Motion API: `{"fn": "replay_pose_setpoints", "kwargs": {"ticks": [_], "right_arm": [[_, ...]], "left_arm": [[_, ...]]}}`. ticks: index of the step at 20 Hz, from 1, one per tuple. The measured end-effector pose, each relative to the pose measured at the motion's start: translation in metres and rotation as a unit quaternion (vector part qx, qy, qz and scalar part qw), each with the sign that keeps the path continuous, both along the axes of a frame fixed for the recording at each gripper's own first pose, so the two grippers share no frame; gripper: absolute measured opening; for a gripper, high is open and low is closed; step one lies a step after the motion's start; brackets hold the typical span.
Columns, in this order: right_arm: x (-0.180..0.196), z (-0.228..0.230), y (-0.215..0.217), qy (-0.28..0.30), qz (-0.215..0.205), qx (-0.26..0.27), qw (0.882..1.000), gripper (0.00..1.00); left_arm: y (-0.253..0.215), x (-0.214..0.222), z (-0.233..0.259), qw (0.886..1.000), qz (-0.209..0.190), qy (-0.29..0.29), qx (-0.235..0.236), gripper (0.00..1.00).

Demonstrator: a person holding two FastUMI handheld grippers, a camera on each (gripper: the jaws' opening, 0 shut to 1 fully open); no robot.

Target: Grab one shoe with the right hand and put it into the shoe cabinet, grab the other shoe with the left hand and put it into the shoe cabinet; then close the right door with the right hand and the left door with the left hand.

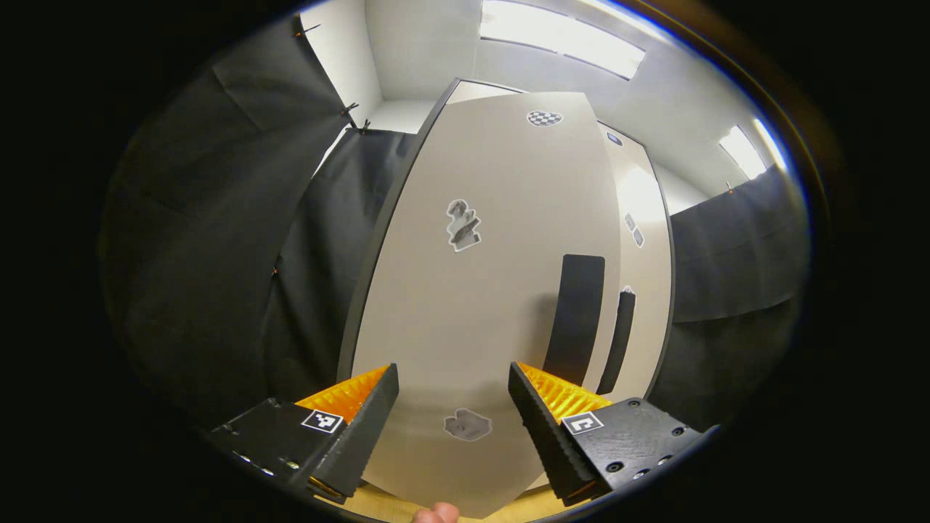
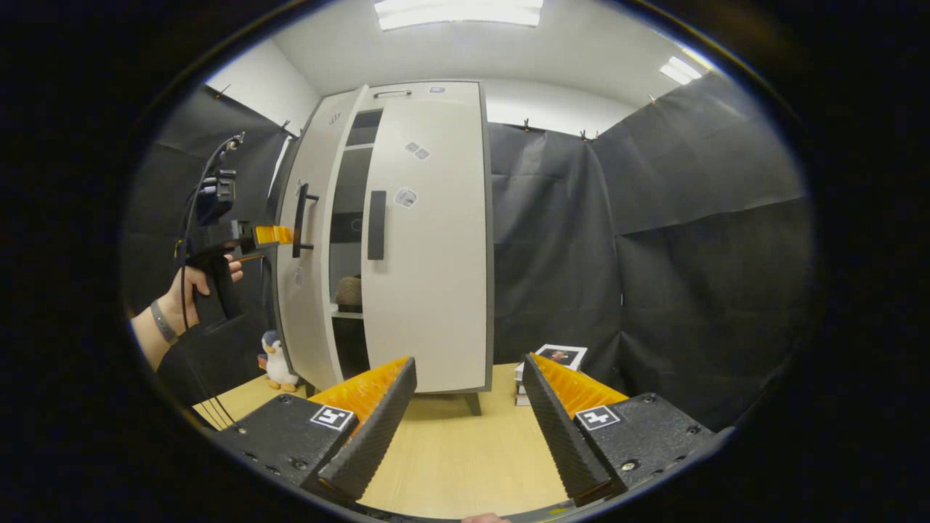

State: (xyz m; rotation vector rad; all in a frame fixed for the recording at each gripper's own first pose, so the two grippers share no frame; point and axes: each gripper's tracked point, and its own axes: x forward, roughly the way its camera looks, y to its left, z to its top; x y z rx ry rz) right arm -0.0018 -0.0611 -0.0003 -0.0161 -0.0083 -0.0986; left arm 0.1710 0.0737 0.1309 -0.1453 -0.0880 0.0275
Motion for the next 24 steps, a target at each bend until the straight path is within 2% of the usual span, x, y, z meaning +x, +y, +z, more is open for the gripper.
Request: {"fn": "replay_pose_setpoints", "kwargs": {"ticks": [3, 11, 17, 24], "right_arm": [[-0.001, -0.005, -0.003, 0.007, -0.004, -0.003, 1.0, 0.96], [0.003, -0.02, 0.012, 0.026, 0.019, 0.005, 0.999, 0.96], [0.004, -0.033, 0.03, 0.04, 0.042, 0.01, 0.998, 0.96], [0.002, -0.047, 0.038, 0.058, 0.052, 0.019, 0.997, 0.96]], "left_arm": [[0.002, -0.016, 0.007, 1.0, 0.009, 0.002, 0.013, 0.93], [-0.022, -0.109, -0.022, 0.999, 0.018, 0.022, 0.041, 0.94], [-0.052, -0.152, -0.064, 0.999, 0.004, 0.035, 0.031, 0.94], [-0.067, -0.192, -0.114, 0.997, -0.001, 0.08, 0.022, 0.93]]}}
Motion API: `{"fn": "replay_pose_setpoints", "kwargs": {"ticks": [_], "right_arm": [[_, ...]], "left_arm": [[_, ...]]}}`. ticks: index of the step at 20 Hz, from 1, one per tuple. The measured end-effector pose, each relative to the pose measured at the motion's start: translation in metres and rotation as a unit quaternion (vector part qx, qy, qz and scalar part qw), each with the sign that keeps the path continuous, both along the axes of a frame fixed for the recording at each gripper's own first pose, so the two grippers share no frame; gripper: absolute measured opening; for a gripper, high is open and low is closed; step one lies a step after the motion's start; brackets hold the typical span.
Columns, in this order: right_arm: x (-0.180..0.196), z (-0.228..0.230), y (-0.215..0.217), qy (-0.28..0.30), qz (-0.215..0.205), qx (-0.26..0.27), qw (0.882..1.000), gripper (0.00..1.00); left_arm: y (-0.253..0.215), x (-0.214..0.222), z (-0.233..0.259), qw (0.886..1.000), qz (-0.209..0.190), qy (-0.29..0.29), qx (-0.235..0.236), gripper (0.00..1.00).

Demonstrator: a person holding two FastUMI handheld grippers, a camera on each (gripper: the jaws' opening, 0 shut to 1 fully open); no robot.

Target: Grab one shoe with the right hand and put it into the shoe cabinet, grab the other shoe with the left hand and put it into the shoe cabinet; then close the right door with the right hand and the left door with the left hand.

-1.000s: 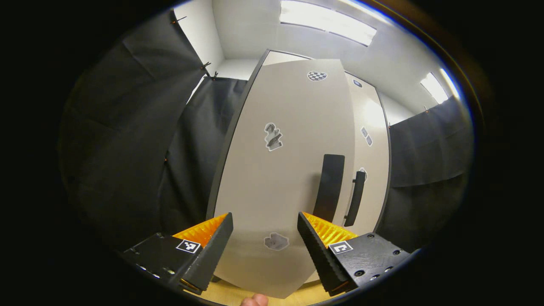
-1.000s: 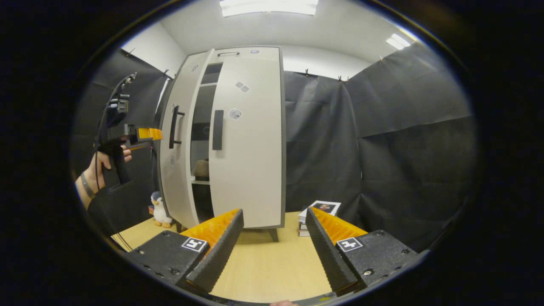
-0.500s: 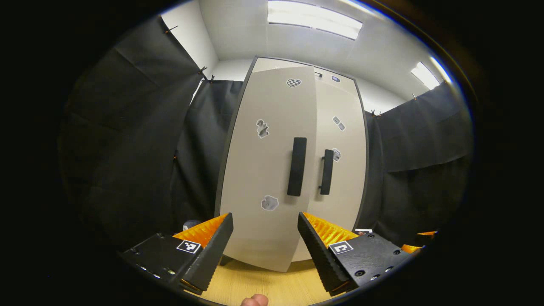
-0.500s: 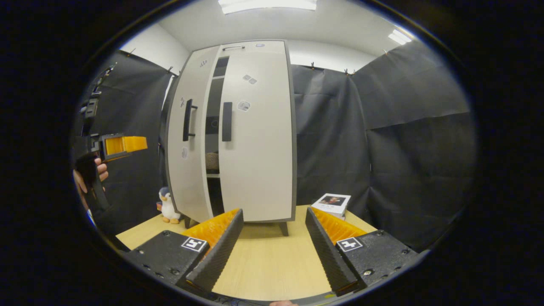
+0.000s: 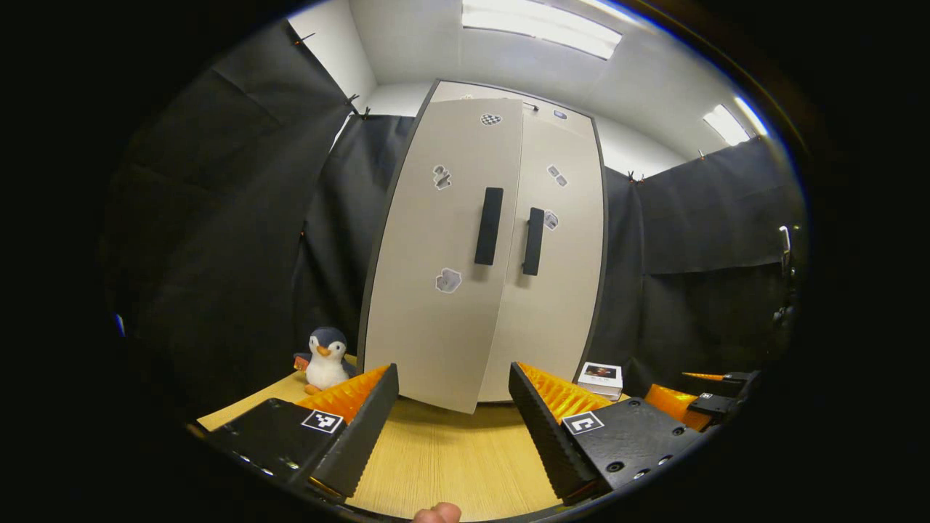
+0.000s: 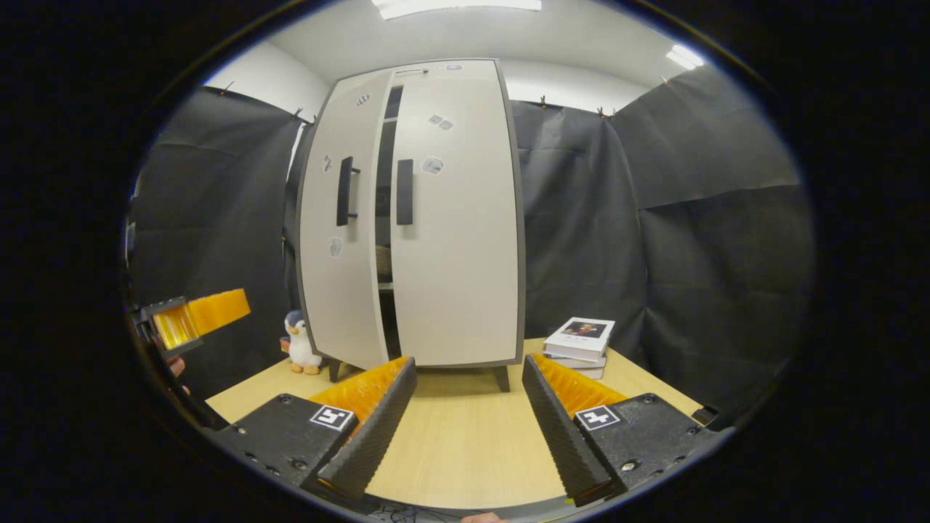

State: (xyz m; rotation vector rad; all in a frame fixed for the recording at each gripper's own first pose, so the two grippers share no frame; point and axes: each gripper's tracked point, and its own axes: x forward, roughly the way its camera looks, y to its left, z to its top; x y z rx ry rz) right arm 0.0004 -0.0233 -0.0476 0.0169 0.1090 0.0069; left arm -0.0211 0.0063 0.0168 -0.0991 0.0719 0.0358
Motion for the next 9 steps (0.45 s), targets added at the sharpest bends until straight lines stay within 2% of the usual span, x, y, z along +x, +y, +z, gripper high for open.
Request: {"fn": "replay_pose_setpoints", "kwargs": {"ticks": [3, 9], "right_arm": [[0.002, 0.003, 0.0, -0.004, 0.004, -0.004, 1.0, 0.97], [0.004, 0.004, 0.005, -0.013, 0.014, -0.004, 1.0, 0.96]], "left_arm": [[0.007, -0.004, -0.008, 1.0, 0.009, 0.013, 0.006, 0.94], [0.009, -0.007, 0.005, 1.0, 0.018, -0.002, 0.018, 0.94]]}}
